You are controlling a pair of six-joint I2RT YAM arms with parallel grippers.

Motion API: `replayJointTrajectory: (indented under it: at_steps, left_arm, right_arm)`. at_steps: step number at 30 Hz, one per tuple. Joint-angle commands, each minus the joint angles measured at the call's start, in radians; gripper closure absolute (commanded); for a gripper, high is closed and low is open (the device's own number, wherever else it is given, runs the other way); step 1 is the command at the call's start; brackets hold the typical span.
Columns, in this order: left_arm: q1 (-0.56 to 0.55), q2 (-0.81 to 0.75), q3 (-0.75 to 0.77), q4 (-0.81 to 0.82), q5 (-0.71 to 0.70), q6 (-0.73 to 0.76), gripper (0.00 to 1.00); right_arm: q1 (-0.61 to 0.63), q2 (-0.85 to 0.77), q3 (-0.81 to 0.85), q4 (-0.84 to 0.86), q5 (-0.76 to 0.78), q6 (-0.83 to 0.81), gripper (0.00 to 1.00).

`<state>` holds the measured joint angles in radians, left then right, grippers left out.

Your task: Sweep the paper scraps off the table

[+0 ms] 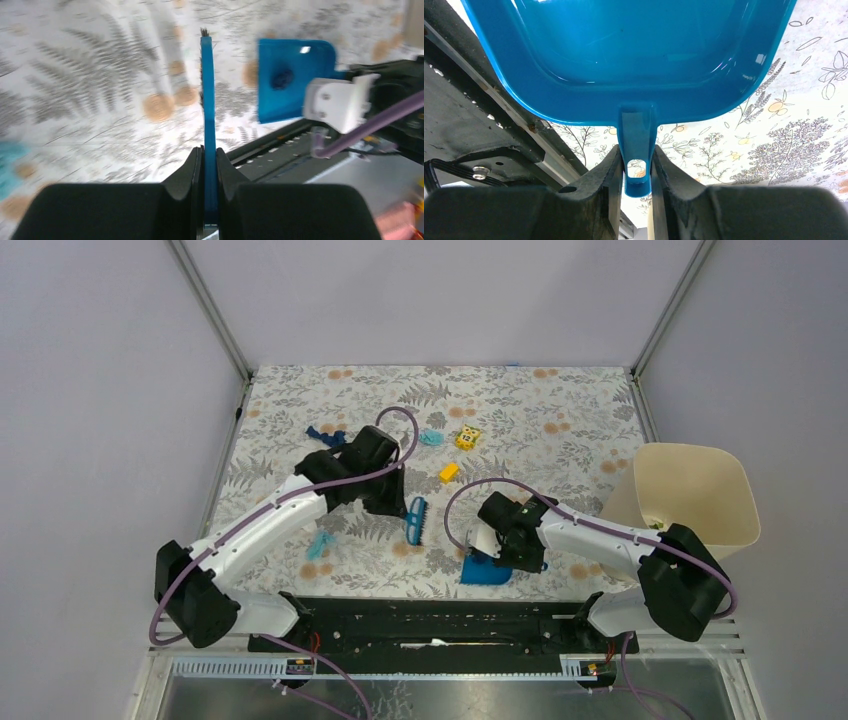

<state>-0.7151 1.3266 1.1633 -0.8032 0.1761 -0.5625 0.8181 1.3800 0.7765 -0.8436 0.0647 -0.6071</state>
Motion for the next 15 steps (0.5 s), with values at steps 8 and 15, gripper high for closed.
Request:
replayJointTrajectory:
  at_steps: [8, 15]
  left_arm:
    - [0.013, 0.055, 0.078, -0.478, -0.74, 0.002, 1.0]
    - [0.014, 0.165, 0.058, -0.536, -0.875, -0.124, 1.0]
  right_arm:
    - [0.018, -0.014, -0.02, 0.037, -0.044, 0.024, 1.0]
    - [0.022, -0.027, -0.038, 0.033, -0.044, 0.024, 1.0]
